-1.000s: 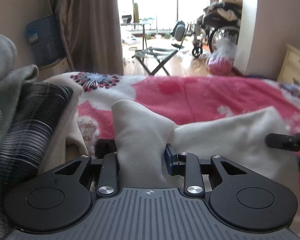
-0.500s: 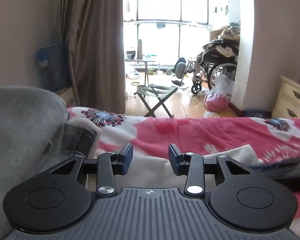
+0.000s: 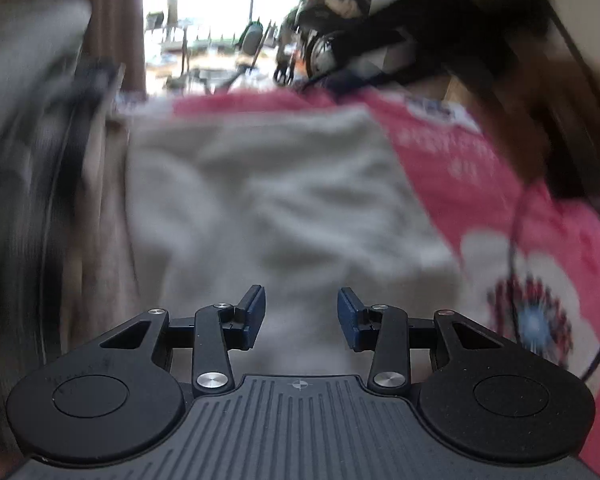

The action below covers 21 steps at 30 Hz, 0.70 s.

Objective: Fold clothes

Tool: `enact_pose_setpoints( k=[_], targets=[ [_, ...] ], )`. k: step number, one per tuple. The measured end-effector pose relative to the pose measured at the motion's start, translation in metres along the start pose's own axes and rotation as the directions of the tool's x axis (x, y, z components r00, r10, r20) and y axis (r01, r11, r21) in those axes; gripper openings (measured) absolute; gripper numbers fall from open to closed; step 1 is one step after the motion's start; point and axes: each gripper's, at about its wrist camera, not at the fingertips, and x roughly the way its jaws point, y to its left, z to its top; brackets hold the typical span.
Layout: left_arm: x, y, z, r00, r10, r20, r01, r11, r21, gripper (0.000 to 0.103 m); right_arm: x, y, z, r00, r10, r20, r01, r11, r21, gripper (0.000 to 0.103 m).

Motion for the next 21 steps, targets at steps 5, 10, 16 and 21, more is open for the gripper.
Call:
enact_pose_setpoints(
  k=[5, 10, 16, 21],
  targets=[
    [-0.006, 0.009, -0.023, 1.0, -0.019, 0.018, 0.02, 0.996, -0.09, 0.04, 0.078, 0.034, 0.01, 0.99, 0.108, -0.088, -0.1, 0.99, 0.099, 0.039],
    [-0.008, 0.01, -0.03, 0.999, -0.018, 0.044, 0.022, 0.994, -0.103, 0.04, 0.132, 0.031, 0.006, 0.998, 0.042, -0.044, -0.03, 0.97, 0.243, 0.038],
    [-0.012, 0.009, -0.038, 0.996, -0.027, 0.08, 0.032, 0.997, -0.066, 0.04, 0.087, -0.022, 0.003, 0.991, -0.023, 0.129, -0.034, 0.905, 0.424, 0.04],
    [-0.015, 0.012, -0.041, 0.993, -0.048, 0.11, 0.058, 0.994, -0.087, 0.04, -0.015, -0.059, 0.012, 0.987, 0.082, 0.14, -0.122, 0.946, 0.301, 0.04]
  ],
)
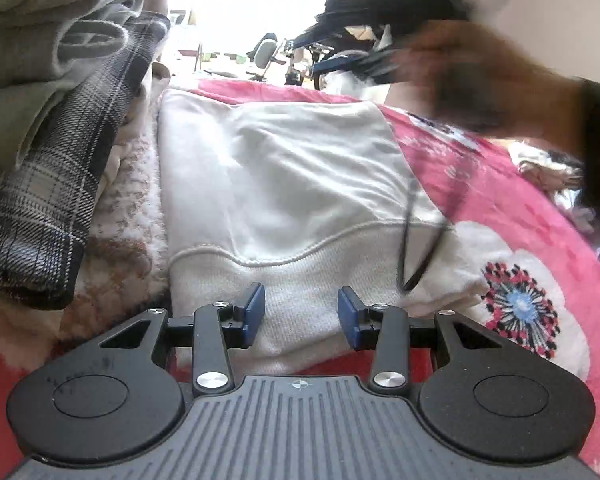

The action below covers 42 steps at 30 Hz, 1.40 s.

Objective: Fold clothes

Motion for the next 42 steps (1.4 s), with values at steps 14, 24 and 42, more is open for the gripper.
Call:
enact_pose_setpoints(
  k=[14, 24, 42],
  targets=[
    [-0.006, 0.001, -0.006, 1.0, 0.027, -0.011, -0.026, 0.996, 0.084, 0.041, -0.032, 0.02, -0.154, 0.932, -0.254, -0.26, 0.076, 0.836, -0.544, 0.038],
    [-0.009, 0.016, -0.011, 1.0, 0.016, -0.015, -0.014, 0.997, 0.076, 0.04, -0.063, 0.048, -0.184, 0.952, -0.209, -0.224, 0.054, 0.835, -0.548, 0.03],
    [-0.048, 0.005, -0.016, 0.999, 0.044, -0.004, -0.044, 0.998, 0.042, 0.044, -0.168, 0.043, -0.259, 0.933, -0.359, -0.041, 0.346, 0.921, -0.181, 0.032]
  ],
)
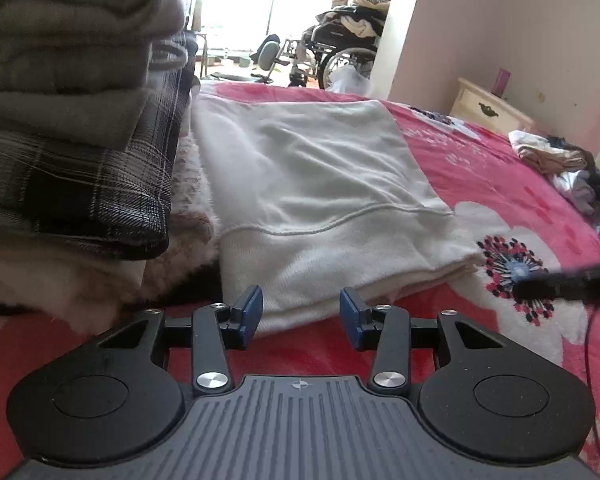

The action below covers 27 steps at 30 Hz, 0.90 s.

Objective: Fold clothes

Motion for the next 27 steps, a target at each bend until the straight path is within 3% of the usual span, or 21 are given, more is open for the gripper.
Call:
enact_pose_setpoints(
  k=[11, 16, 21, 27],
  targets=[
    [-0.08, -0.044, -0.012, 0.996, 0.044, 0.074, -0.04, 0.998, -0.052, 0.061, -0.105, 0.009, -0.048, 0.995, -0.039, 0.092, 0.034, 0.998, 0.058, 0.034],
    [-0.115, -0.066, -0.02, 0.994, 0.059, 0.097, -0.058, 0.998, -0.015, 0.078, -0.146, 0.005, -0.081, 0.99, -0.067, 0.127, 0.055, 0.994, 0.095, 0.036],
    [-0.152, -0.082, -0.024, 0.987, 0.072, 0.146, -0.075, 0.997, 0.014, 0.1, -0.171, 0.005, -0.102, 0.987, -0.043, 0.153, 0.019, 0.988, 0.155, 0.042],
    [-0.181, -0.09, -0.027, 0.982, 0.101, 0.16, -0.107, 0.994, 0.028, 0.103, -0.186, 0.019, -0.112, 0.982, -0.023, 0.188, -0.006, 0.988, 0.153, 0.043]
  ],
)
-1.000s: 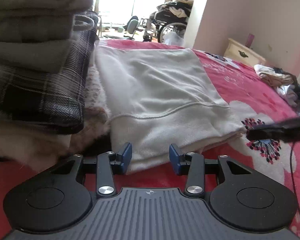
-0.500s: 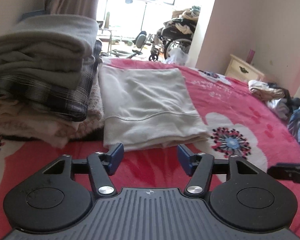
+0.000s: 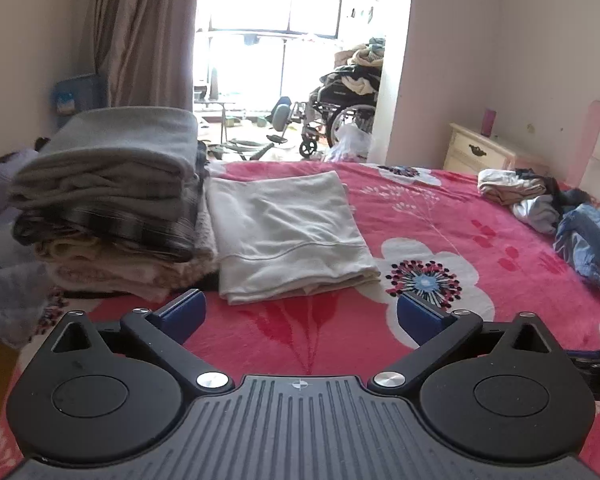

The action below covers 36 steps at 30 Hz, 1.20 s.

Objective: Fold clothes

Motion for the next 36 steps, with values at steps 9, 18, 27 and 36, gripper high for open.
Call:
enact_pose_setpoints(
  k=[9, 18, 27, 36],
  targets=[
    [-0.015, 0.003, -0.01, 0.999, 0.044, -0.029, -0.046, 0.998, -0.049, 0.103, -0.01, 0.01, -0.012, 0.999, -0.04, 0.004, 0.04, 0.998, -0.04, 0.051],
    [-0.012, -0.015, -0.012, 1.0, 0.002, -0.026, -0.003, 0.999, -0.05, 0.103, -0.012, 0.004, -0.019, 0.999, -0.053, 0.004, 0.053, 0.998, -0.034, 0.053],
    [-0.001, -0.03, -0.018, 0.998, -0.018, -0.052, 0.016, 0.999, -0.05, 0.103, -0.006, -0.016, -0.025, 0.999, -0.043, 0.005, 0.043, 0.999, 0.003, 0.053],
    [0.007, -0.042, -0.022, 0.997, 0.001, -0.073, -0.003, 0.999, -0.032, 0.103, -0.006, -0.03, -0.027, 0.999, -0.044, 0.007, 0.044, 0.998, 0.036, 0.054]
  ],
)
